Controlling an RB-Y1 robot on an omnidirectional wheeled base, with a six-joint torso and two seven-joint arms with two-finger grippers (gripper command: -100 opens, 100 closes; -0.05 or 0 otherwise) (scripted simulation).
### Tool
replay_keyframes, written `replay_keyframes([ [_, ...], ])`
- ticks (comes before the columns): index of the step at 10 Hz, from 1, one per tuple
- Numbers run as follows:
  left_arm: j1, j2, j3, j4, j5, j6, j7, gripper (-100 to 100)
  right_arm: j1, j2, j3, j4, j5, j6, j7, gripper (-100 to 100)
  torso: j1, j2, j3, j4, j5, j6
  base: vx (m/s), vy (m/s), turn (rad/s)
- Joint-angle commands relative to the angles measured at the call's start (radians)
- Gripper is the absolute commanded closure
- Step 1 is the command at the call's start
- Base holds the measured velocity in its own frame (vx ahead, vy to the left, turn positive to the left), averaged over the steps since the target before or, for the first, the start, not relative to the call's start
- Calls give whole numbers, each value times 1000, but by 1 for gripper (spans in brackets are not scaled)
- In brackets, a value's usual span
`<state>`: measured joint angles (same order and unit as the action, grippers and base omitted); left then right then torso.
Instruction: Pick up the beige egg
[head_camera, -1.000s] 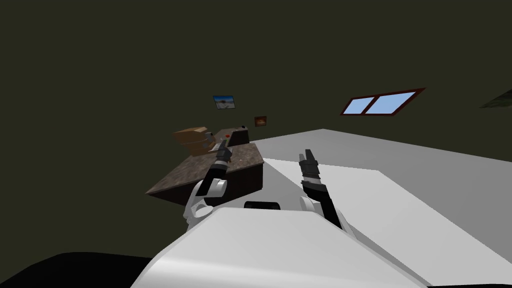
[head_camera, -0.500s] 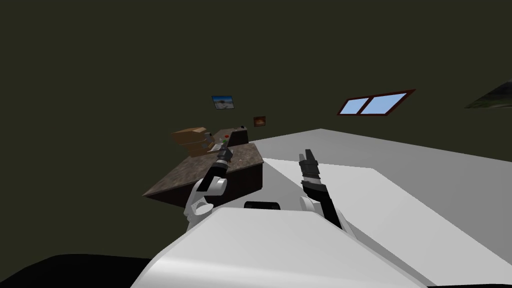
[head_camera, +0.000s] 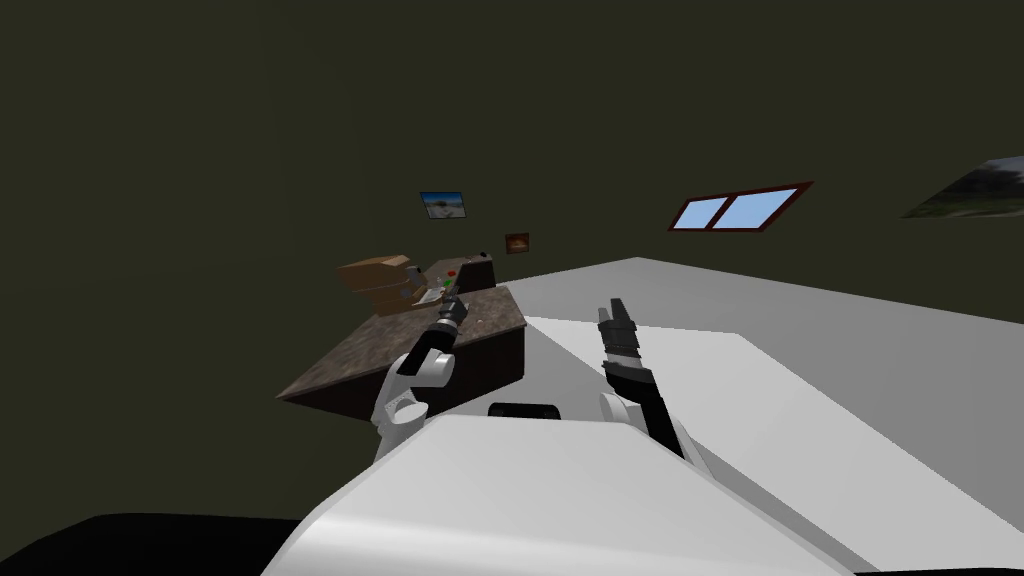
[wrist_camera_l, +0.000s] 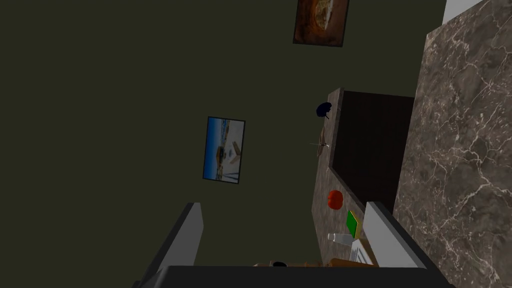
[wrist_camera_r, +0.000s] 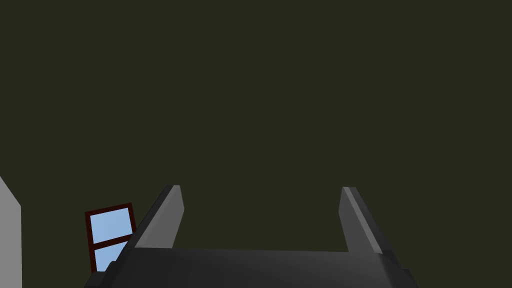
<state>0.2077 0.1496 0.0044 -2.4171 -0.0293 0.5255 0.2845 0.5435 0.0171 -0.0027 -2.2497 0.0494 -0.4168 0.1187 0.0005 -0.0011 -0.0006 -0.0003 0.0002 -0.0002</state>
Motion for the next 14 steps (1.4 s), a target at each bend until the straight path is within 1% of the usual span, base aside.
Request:
replay_keyframes([
  [1,-5,4,2,0,6,50,6,-100,0,0,0,0,0,0,0,0,0,0,0,0,0,0,13,6,-23],
  [4,-27,14,4,18,28,135,25,-100,0,0,0,0,0,0,0,0,0,0,0,0,0,0,21,8,-33],
  [5,-27,14,4,18,28,166,25,-100,0,0,0,0,0,0,0,0,0,-1,-1,0,0,0,24,5,-21],
  [6,-37,20,5,29,39,191,33,-100,0,0,0,0,0,0,0,0,0,-1,-1,0,0,0,28,0,-37],
  [7,-37,20,5,29,39,217,33,-100,0,0,0,0,0,0,0,0,0,-1,-1,0,0,0,25,1,-18],
  [8,-47,26,5,42,52,248,40,-100,0,0,0,0,0,0,0,0,0,-1,-1,0,0,0,31,7,-31],
  [9,-47,26,5,42,52,277,40,-100,0,0,0,0,0,0,0,0,0,-1,-1,0,0,0,31,8,-21],
  [10,-56,33,5,56,64,310,47,-100,0,0,0,0,0,0,0,0,0,-1,-1,0,0,0,33,1,-34],
  [11,-56,33,5,56,64,332,47,-100,0,0,0,0,0,0,0,0,0,-2,-1,0,0,0,31,2,-18],
  [12,-64,39,5,71,77,365,54,-100,0,0,0,0,0,0,0,0,0,-1,-1,0,0,0,41,3,-25],
  [13,-64,39,5,71,77,385,54,-100,0,0,0,0,0,0,0,0,0,-2,-1,0,0,0,37,3,-17],
  [14,-72,46,4,87,90,419,60,-100,0,0,0,0,0,0,0,0,0,-2,-1,0,0,0,42,2,-35],
])
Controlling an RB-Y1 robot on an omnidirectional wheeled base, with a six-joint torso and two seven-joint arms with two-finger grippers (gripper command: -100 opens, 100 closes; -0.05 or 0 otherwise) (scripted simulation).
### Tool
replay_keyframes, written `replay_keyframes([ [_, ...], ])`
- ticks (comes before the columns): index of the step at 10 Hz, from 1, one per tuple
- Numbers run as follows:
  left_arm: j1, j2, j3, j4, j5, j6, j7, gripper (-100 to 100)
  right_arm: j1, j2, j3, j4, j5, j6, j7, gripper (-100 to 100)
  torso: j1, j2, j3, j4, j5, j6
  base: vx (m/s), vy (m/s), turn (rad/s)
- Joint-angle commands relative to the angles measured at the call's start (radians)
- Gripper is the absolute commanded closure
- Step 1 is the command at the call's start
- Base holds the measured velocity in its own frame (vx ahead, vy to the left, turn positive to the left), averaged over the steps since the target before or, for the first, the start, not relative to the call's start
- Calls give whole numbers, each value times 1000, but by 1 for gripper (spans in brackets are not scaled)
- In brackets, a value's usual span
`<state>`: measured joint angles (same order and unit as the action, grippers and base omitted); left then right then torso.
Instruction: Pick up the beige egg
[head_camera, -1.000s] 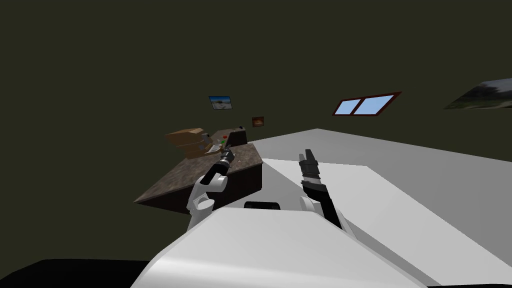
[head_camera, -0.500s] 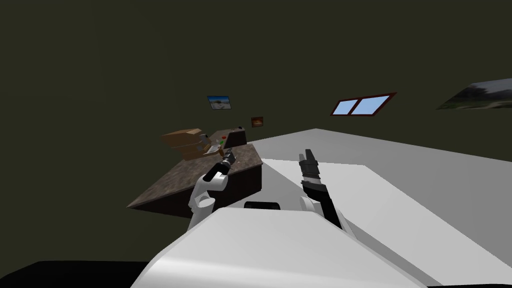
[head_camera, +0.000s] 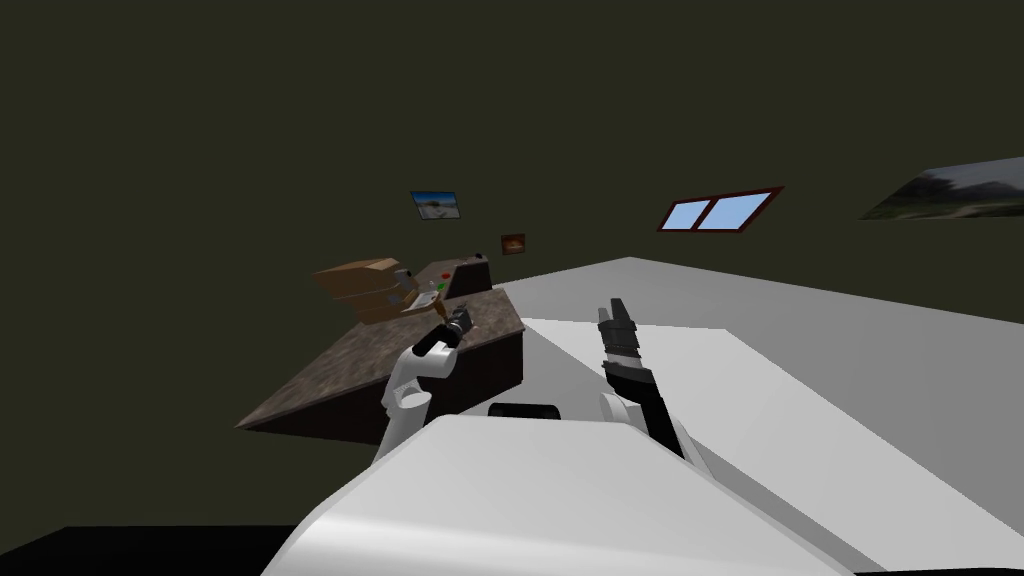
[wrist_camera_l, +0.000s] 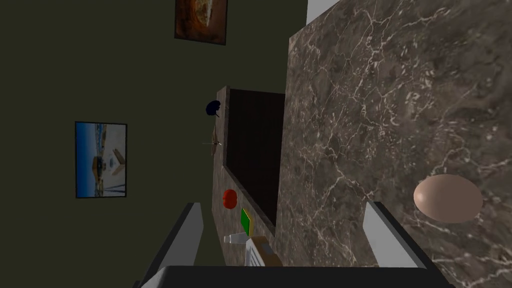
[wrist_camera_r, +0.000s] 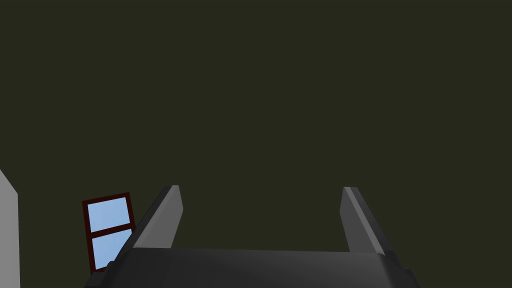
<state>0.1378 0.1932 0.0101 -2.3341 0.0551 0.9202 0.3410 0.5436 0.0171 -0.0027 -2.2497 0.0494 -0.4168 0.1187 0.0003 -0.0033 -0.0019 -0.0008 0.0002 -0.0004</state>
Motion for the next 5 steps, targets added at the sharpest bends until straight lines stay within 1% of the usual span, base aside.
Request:
replay_keyframes([
  [1,-2,2,-1,4,6,43,4,-100,0,0,0,0,0,0,0,0,0,0,0,0,0,0,36,2,-14],
  [2,-9,10,-2,20,18,73,9,-100,0,0,0,0,0,0,0,0,0,0,0,0,0,0,43,-1,-26],
  [3,-9,10,-2,20,18,94,9,-100,0,0,0,0,0,0,0,0,0,0,0,0,0,0,38,1,-15],
  [4,-16,17,-3,36,31,126,15,-100,0,0,0,0,0,0,0,0,0,0,0,0,0,0,47,-1,-24],
  [5,-16,17,-3,36,31,143,15,-100,0,0,0,0,0,0,0,0,0,0,0,0,0,0,40,1,-13],
])
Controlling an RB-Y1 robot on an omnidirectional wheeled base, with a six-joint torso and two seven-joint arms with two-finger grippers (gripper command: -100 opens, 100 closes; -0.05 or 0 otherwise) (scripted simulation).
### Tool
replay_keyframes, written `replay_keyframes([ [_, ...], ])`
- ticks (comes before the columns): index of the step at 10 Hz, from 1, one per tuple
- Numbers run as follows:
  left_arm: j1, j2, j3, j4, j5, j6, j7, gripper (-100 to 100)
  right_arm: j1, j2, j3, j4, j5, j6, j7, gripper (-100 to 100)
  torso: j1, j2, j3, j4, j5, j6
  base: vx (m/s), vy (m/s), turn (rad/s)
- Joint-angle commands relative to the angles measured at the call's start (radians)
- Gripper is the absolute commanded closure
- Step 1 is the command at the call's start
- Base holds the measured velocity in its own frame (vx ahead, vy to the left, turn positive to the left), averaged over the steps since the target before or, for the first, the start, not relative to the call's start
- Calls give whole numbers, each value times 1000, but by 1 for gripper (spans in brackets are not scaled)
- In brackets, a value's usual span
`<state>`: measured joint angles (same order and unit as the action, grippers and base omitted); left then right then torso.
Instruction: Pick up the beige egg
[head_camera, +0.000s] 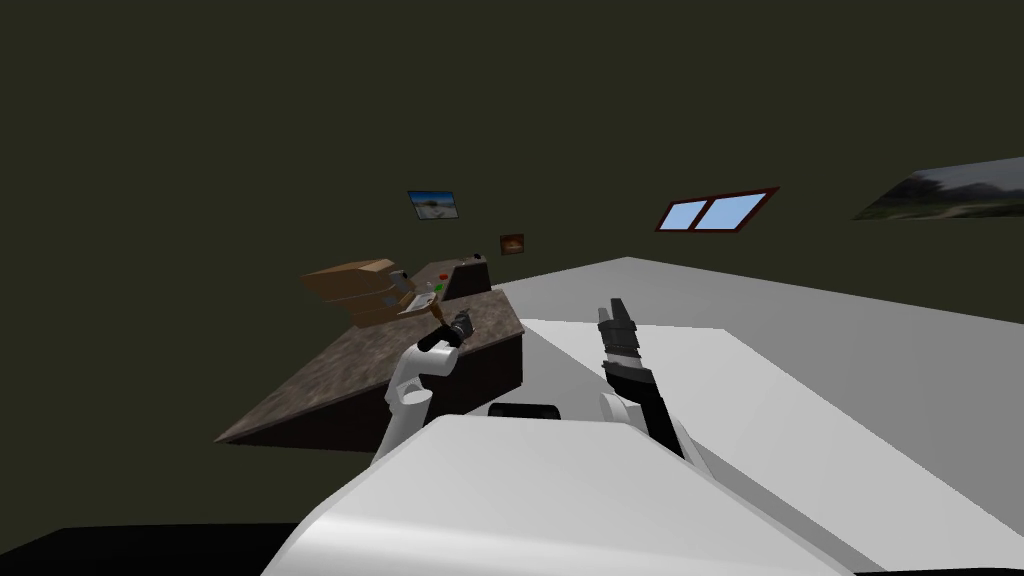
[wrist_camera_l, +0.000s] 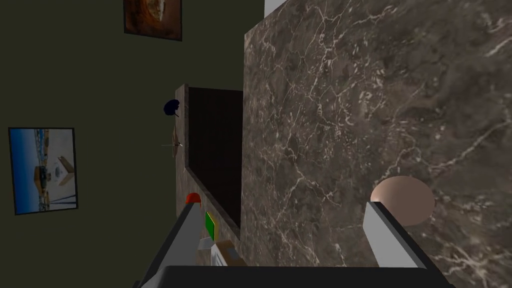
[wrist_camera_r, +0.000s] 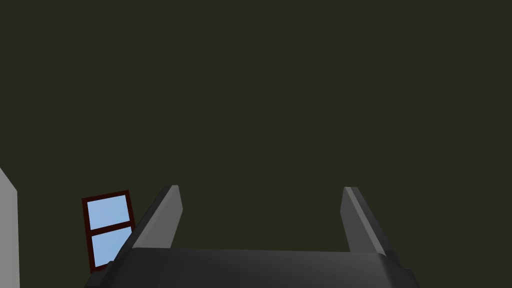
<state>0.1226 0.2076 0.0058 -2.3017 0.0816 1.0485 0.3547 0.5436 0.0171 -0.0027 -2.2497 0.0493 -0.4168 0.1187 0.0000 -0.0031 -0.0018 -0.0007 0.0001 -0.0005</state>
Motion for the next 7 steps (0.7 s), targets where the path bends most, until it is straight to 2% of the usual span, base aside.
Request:
replay_keyframes([
  [1,-7,11,1,19,17,50,6,-100,0,0,0,0,0,0,0,0,0,0,0,0,0,0,49,8,-29],
  [2,-7,11,1,19,17,63,6,-100,0,0,0,0,0,0,0,0,1,0,0,0,0,0,39,8,-12],
  [3,-12,20,0,34,29,107,11,-100,0,0,0,0,0,0,0,0,0,0,0,0,0,0,43,6,-22],
  [5,-17,29,-1,50,40,151,15,-100,0,0,0,0,0,0,0,0,1,-2,-1,0,0,0,61,4,-22],
  [7,-24,50,-3,78,60,222,24,-100,0,0,0,0,0,0,0,0,0,0,0,0,0,0,49,0,-29],
])
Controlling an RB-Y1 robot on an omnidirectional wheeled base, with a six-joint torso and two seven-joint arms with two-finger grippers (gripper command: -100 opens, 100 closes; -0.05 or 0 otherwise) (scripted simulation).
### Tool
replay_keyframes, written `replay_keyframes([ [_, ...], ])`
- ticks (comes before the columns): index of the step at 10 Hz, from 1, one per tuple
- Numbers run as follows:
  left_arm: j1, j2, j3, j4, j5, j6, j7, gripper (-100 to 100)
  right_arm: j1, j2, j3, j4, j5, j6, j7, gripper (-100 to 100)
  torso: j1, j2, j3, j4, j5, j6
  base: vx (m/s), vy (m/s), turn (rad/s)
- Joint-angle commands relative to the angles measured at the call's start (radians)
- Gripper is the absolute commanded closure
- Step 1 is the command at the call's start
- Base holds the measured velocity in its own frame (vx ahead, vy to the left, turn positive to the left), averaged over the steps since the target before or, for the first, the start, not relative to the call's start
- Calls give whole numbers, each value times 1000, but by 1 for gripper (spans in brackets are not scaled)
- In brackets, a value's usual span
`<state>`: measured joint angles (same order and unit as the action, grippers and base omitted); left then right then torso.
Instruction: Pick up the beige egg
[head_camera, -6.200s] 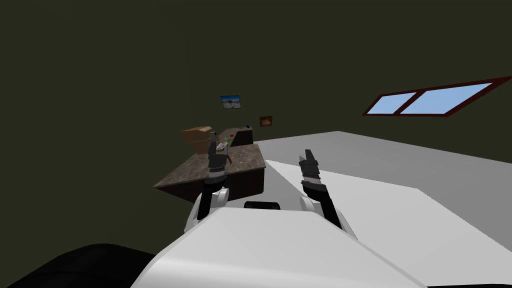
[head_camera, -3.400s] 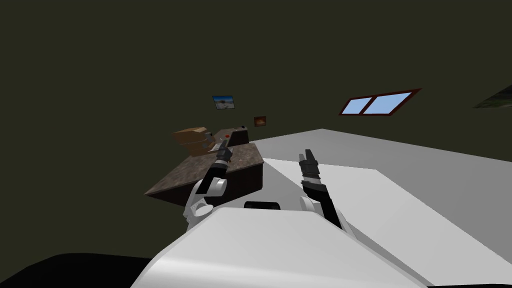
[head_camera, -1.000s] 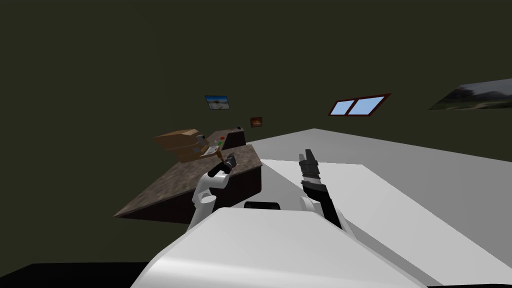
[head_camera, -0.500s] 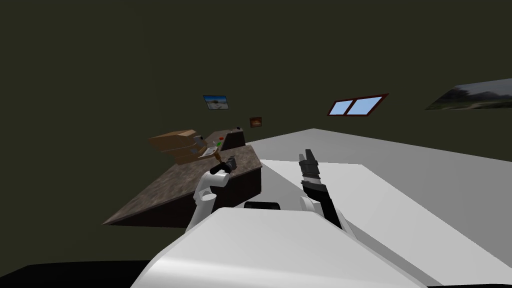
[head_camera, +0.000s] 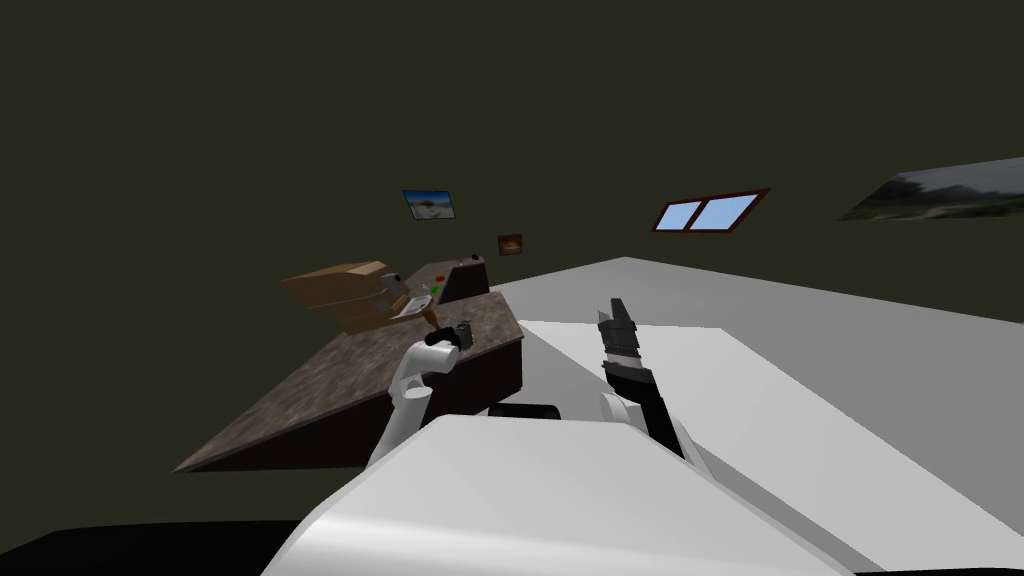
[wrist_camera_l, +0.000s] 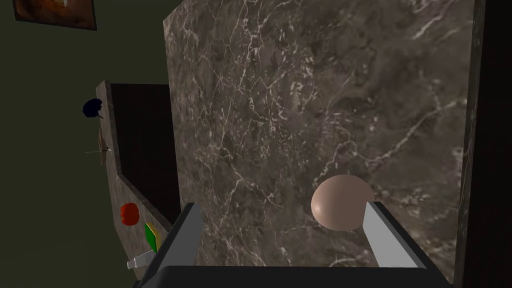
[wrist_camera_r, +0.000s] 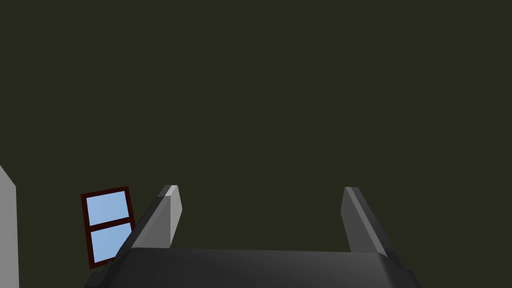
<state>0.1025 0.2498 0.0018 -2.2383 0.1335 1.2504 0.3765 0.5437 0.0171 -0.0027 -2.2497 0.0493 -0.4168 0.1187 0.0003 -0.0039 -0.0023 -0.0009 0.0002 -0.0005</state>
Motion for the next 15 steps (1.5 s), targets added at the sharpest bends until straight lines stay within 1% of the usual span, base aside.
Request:
replay_keyframes([
  [1,-4,7,1,15,8,28,2,-100,0,0,0,0,0,0,0,0,0,0,0,0,0,0,45,8,-10],
  [2,-6,18,0,28,16,63,6,-100,0,0,0,0,0,0,0,0,0,0,0,0,0,0,40,6,-18],
  [3,-6,18,0,28,16,63,6,-100,0,0,0,0,0,0,0,0,0,1,0,0,0,0,30,8,-8],
  [5,-8,38,-3,52,31,121,12,-100,0,0,0,0,0,0,0,0,0,1,1,0,0,0,43,12,-21],
  [7,-4,53,-6,73,40,163,17,-100,0,0,0,0,0,0,0,0,1,-1,0,0,0,0,60,6,-11],
  [8,0,58,-8,83,43,176,18,-100,0,0,0,0,0,0,0,0,0,1,0,0,0,0,0,0,0],
  [9,0,52,-10,69,37,168,19,-100,0,0,0,0,0,0,0,0,0,3,2,1,0,0,0,0,0],
  [10,1,53,-10,70,37,173,20,0,0,0,0,0,0,0,0,0,0,4,2,1,0,0,0,0,0],
  [11,-3,48,-10,98,34,149,14,-100,0,0,0,0,0,0,0,0,-1,4,2,1,0,0,0,0,0],
  [14,-12,40,-9,154,29,103,3,-100,0,0,0,0,0,0,0,0,-1,4,2,1,0,0,0,0,0],
  [15,-9,41,-10,139,29,116,6,-100,0,0,0,0,0,0,0,0,-1,4,2,1,0,0,0,0,0],
])
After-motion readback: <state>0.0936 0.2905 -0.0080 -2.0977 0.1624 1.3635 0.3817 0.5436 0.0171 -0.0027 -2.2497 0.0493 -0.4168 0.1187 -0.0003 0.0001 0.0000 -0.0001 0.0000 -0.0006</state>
